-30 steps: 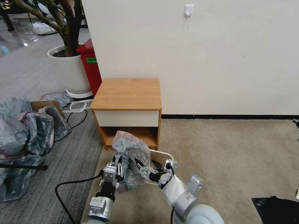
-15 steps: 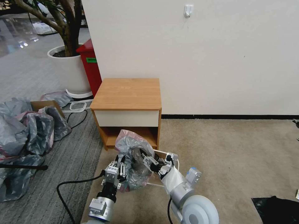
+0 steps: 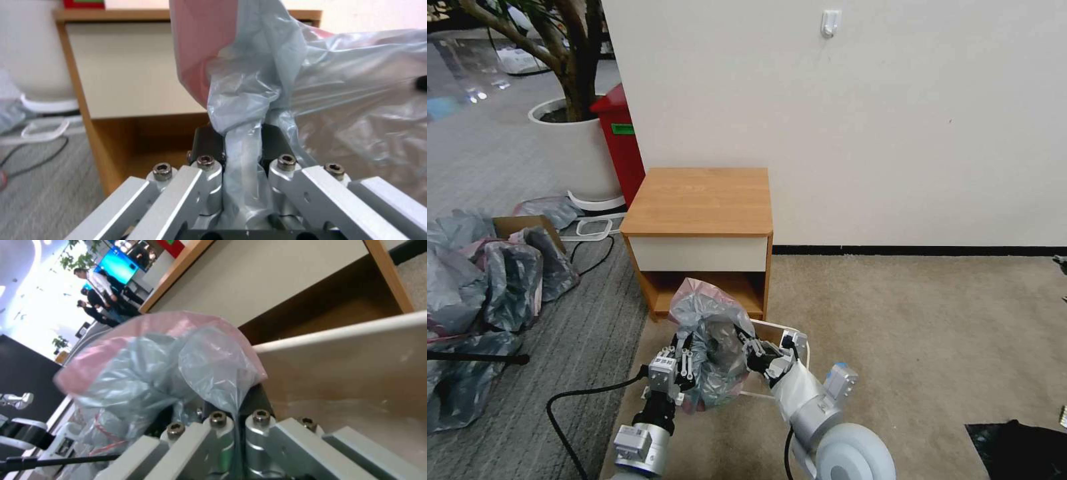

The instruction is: Pick up the garbage bag from the table and place it over the trash can.

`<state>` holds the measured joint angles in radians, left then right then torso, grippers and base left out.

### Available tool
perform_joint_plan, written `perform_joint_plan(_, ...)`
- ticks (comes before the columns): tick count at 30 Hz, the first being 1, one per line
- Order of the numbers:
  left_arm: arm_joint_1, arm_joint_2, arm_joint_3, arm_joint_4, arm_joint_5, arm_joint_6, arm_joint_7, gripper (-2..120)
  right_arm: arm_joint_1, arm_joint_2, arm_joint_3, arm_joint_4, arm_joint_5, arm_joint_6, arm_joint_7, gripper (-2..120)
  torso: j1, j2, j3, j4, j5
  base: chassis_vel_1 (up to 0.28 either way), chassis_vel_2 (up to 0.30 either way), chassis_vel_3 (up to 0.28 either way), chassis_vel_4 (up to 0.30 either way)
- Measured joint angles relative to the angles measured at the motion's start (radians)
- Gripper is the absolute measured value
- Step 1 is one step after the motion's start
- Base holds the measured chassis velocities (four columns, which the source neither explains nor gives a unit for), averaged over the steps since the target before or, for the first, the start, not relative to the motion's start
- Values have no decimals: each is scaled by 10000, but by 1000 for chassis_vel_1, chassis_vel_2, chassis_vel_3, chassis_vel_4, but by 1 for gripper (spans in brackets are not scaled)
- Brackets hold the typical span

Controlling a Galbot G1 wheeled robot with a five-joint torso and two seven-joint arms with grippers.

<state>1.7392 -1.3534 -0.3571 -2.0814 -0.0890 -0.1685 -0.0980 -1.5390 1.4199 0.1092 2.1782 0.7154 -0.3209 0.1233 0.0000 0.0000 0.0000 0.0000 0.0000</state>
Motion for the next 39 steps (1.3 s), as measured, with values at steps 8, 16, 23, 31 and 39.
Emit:
perform_joint_plan(8,-158,67,-41,-107,-1418,668,-879,9,-123,-305,637,850,550,-275,166,0,0,0,0,0,0,0,0,0,0)
perform_joint_plan(16,-141,109,-47,-245,-1656,777,-964,9,895,-735,1292,605,1274,-352,892,0,0,0,0,-1,1,0,0,0,0)
perform_joint_plan(23,-41,113,-1,-394,-1804,798,-885,9,1751,-929,1421,141,1581,-617,1673,0,0,0,0,0,1,0,0,0,0)
perform_joint_plan(31,123,96,-130,-537,-2056,829,-622,9,2296,-1288,1684,-18,2005,-1410,2821,0,0,0,0,0,1,0,0,0,0)
perform_joint_plan(39,68,74,-226,-628,-2456,926,-346,9,2451,-1925,2168,-29,2829,-2813,3553,0,-1,0,0,0,1,0,0,0,0)
